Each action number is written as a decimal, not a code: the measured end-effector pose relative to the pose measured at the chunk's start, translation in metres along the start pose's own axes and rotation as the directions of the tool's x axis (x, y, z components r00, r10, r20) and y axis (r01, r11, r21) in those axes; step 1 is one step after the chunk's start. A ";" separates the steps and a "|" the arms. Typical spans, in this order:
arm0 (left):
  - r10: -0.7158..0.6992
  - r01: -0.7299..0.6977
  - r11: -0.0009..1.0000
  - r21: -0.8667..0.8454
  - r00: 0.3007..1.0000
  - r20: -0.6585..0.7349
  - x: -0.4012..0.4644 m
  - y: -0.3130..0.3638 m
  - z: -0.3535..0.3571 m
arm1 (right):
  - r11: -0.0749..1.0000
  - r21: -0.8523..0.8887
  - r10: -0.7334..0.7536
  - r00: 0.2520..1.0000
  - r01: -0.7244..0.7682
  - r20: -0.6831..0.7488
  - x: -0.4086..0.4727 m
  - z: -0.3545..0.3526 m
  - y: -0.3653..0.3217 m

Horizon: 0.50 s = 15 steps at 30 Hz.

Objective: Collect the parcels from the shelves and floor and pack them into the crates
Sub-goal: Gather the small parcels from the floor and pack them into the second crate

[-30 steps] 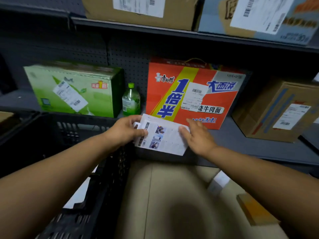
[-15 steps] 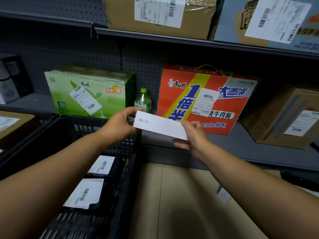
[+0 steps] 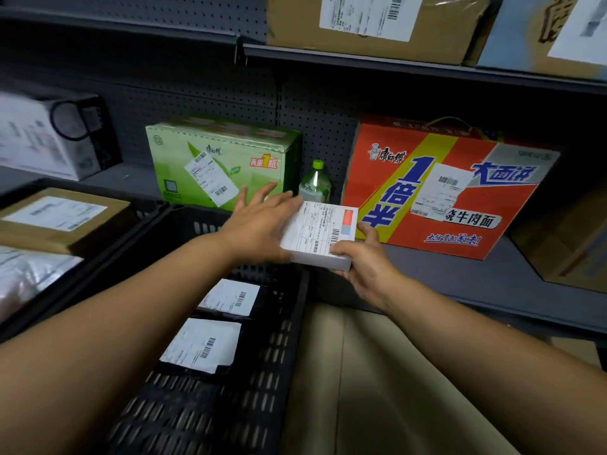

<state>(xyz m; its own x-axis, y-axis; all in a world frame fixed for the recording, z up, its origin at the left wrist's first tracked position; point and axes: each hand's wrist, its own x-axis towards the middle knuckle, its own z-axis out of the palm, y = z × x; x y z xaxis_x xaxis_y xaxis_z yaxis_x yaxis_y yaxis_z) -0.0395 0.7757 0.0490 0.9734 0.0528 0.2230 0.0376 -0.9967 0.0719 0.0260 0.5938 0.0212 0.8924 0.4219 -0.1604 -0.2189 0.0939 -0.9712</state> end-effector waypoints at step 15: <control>-0.043 -0.062 0.984 0.169 0.831 0.555 -0.127 -0.084 0.086 | 0.444 -0.814 -0.251 0.924 0.375 0.289 0.012 0.075 0.051</control>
<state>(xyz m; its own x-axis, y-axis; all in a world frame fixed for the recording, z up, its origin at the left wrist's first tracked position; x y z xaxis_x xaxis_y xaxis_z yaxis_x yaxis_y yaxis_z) -0.1467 0.8471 -0.0687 0.9325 0.0525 -0.3573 0.0149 -0.9941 -0.1072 -0.0044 0.6716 -0.0174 0.7653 0.6268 0.1465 0.5588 -0.5341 -0.6344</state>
